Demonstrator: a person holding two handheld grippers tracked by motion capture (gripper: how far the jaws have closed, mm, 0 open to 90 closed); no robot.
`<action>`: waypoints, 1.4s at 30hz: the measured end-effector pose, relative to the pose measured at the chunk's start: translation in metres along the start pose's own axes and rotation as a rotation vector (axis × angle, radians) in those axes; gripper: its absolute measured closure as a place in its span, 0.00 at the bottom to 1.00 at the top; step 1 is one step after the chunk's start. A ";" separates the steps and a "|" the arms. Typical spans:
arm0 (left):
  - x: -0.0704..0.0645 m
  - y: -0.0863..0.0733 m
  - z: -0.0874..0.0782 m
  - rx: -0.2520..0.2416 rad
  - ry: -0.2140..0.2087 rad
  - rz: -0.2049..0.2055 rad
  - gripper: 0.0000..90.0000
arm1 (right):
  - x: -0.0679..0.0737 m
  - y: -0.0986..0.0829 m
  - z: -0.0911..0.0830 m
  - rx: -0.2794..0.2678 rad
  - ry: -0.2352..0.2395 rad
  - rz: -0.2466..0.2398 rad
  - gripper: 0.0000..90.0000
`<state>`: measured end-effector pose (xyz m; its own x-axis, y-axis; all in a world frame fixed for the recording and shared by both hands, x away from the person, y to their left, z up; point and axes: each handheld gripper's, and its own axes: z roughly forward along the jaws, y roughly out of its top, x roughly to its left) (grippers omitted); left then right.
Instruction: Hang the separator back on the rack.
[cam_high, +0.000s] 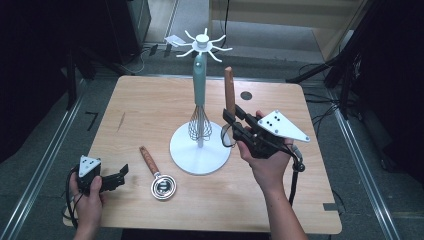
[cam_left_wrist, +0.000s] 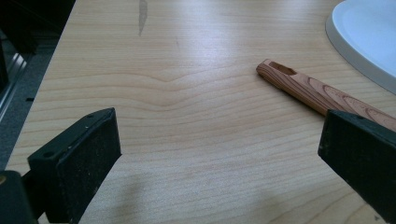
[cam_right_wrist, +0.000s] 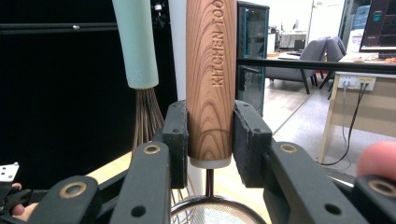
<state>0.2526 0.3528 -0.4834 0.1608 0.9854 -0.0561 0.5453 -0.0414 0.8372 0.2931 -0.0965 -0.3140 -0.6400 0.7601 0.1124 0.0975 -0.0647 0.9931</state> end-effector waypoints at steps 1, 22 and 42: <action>0.000 0.000 0.000 0.000 0.000 0.000 0.00 | 0.000 0.001 0.000 -0.003 0.000 -0.002 0.78; 0.000 0.000 0.000 0.000 0.001 0.001 0.00 | 0.007 0.021 -0.002 -0.049 0.013 -0.015 0.78; 0.000 0.000 0.000 0.002 0.002 0.003 0.00 | 0.014 0.028 0.001 -0.056 0.030 -0.033 0.78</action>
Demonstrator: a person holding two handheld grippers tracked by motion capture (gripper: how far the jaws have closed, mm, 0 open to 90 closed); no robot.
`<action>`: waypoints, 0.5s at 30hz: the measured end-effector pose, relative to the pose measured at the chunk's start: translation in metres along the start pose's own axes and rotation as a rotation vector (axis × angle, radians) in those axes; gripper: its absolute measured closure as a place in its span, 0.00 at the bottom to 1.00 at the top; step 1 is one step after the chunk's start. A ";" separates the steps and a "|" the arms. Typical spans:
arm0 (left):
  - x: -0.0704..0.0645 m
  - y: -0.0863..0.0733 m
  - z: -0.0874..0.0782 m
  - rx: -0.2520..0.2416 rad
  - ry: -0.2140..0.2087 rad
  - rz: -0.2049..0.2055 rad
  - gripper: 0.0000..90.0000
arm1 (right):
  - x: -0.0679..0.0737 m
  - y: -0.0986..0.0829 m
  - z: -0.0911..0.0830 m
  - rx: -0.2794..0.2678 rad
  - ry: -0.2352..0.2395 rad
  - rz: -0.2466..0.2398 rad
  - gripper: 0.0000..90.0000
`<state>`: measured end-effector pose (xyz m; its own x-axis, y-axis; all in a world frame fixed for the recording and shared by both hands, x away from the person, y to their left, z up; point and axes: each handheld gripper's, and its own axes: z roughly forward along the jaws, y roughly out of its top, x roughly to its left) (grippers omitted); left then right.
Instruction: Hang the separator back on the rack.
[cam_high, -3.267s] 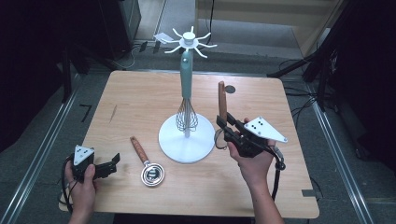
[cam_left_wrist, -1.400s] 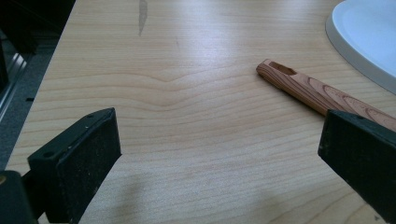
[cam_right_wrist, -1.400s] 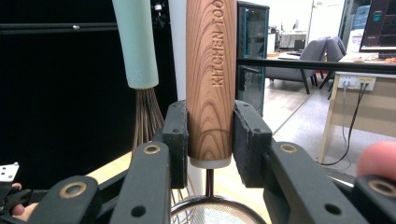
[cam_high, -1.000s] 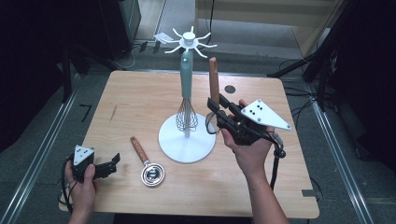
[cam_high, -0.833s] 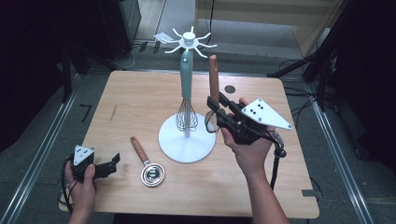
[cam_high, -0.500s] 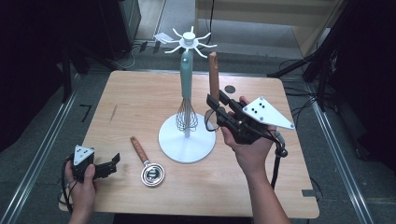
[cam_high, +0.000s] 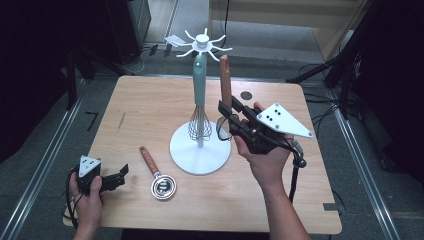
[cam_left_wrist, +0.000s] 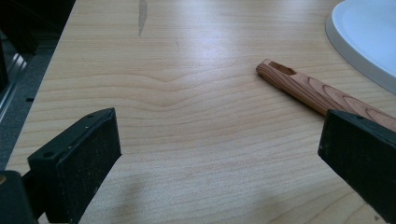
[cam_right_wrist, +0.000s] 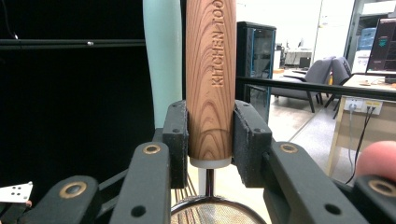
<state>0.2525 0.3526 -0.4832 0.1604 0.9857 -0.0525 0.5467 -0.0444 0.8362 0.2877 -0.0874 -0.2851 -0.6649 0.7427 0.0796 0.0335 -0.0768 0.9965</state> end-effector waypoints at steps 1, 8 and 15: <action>0.000 0.000 0.000 0.000 -0.001 0.000 0.00 | 0.000 0.000 0.000 0.002 0.000 0.003 0.78; 0.000 0.000 0.000 0.000 -0.001 0.001 0.00 | 0.001 0.000 0.005 0.012 -0.001 0.008 0.78; 0.000 0.000 0.000 0.000 -0.001 0.000 0.00 | 0.001 0.000 0.008 0.016 -0.003 0.003 0.78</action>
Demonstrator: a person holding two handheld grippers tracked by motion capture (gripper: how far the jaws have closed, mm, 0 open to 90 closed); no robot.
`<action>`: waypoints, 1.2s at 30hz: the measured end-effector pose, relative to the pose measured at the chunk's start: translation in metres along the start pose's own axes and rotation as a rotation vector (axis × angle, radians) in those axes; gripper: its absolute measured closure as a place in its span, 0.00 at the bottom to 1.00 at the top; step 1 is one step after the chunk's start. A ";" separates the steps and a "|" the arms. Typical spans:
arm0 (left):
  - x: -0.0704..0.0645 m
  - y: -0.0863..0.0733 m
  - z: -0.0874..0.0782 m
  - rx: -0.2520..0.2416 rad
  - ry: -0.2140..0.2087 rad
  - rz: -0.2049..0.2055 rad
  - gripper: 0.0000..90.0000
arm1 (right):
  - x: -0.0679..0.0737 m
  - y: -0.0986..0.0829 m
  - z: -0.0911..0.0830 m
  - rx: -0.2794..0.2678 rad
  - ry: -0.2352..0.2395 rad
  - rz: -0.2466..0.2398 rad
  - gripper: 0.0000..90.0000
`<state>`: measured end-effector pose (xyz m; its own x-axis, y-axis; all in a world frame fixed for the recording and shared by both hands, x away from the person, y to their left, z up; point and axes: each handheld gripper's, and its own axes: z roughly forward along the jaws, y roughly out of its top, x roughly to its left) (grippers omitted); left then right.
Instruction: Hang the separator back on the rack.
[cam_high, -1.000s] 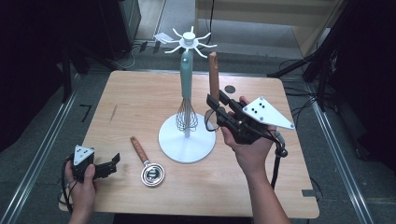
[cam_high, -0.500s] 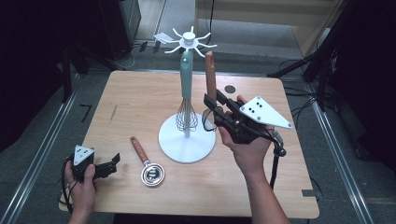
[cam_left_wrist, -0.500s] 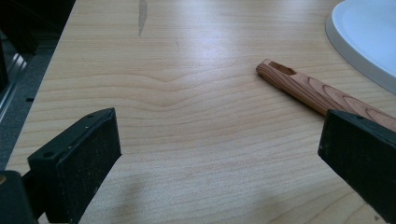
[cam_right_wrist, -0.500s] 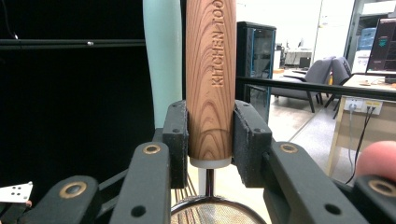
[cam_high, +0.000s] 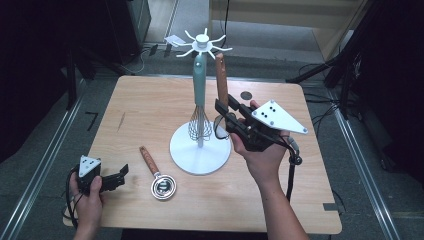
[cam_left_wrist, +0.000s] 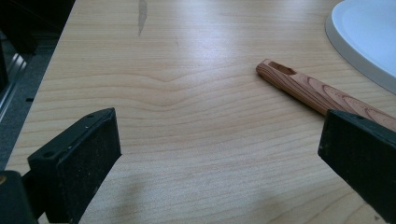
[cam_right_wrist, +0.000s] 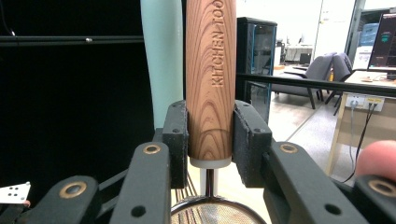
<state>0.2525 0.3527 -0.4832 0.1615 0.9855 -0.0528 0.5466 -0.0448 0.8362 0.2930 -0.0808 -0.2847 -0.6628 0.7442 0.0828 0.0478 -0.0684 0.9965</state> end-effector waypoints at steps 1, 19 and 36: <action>0.000 0.000 0.000 0.000 0.000 0.000 0.00 | 0.000 0.000 0.000 0.003 0.000 0.002 0.78; 0.000 0.000 0.000 -0.001 -0.001 0.001 0.00 | 0.000 -0.002 0.006 0.005 -0.005 0.001 0.78; 0.000 0.000 0.000 0.000 0.000 -0.001 0.00 | -0.004 -0.005 0.008 0.033 0.011 0.033 0.73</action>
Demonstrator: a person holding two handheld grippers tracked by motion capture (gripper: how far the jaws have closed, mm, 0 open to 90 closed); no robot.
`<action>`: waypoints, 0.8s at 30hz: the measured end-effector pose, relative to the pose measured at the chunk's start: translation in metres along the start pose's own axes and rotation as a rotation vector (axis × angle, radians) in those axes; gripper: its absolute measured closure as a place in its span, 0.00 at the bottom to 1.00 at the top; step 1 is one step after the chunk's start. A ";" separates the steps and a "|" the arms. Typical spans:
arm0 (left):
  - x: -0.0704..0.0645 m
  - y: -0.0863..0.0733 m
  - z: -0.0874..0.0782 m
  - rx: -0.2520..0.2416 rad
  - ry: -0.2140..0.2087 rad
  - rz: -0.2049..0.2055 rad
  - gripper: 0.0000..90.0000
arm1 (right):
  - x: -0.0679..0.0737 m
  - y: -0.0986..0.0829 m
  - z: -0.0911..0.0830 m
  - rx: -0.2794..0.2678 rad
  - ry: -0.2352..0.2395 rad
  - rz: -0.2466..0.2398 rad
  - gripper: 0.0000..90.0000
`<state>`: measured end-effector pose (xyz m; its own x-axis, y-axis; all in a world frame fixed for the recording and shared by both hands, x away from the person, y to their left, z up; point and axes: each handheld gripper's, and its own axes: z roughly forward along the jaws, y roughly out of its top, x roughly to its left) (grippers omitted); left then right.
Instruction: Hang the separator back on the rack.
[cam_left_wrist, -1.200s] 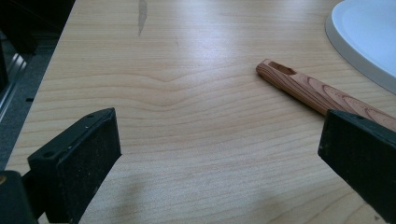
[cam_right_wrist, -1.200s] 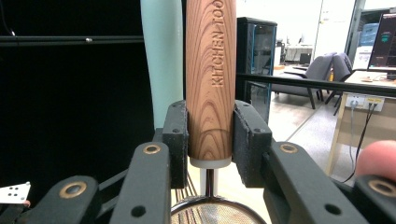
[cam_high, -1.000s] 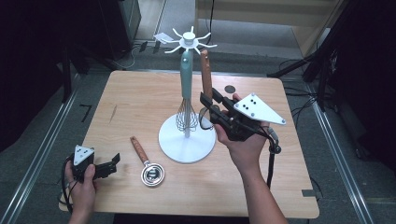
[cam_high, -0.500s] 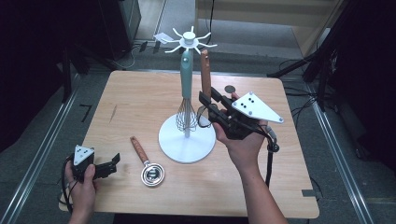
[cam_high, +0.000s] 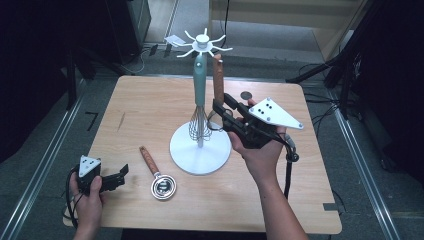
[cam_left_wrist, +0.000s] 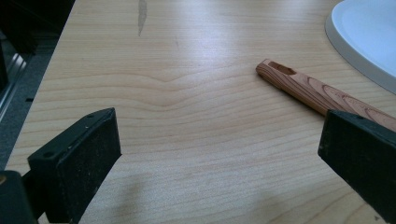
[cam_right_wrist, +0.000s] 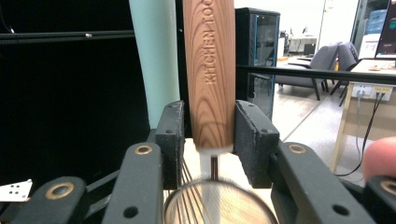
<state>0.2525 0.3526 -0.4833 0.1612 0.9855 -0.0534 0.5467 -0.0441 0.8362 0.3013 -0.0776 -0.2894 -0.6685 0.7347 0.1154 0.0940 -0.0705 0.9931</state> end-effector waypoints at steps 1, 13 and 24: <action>0.000 0.000 0.000 -0.001 -0.001 0.000 0.00 | -0.001 0.000 0.000 0.002 -0.002 0.000 0.73; 0.000 0.000 0.000 0.000 -0.001 0.001 0.00 | -0.005 0.008 -0.004 -0.014 -0.050 0.023 1.00; 0.000 0.000 0.000 0.000 0.000 0.002 0.00 | -0.006 0.029 0.001 -0.050 -0.042 -0.002 1.00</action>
<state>0.2526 0.3527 -0.4833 0.1627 0.9853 -0.0518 0.5468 -0.0463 0.8360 0.3084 -0.0833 -0.2617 -0.6368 0.7626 0.1138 0.0554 -0.1019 0.9932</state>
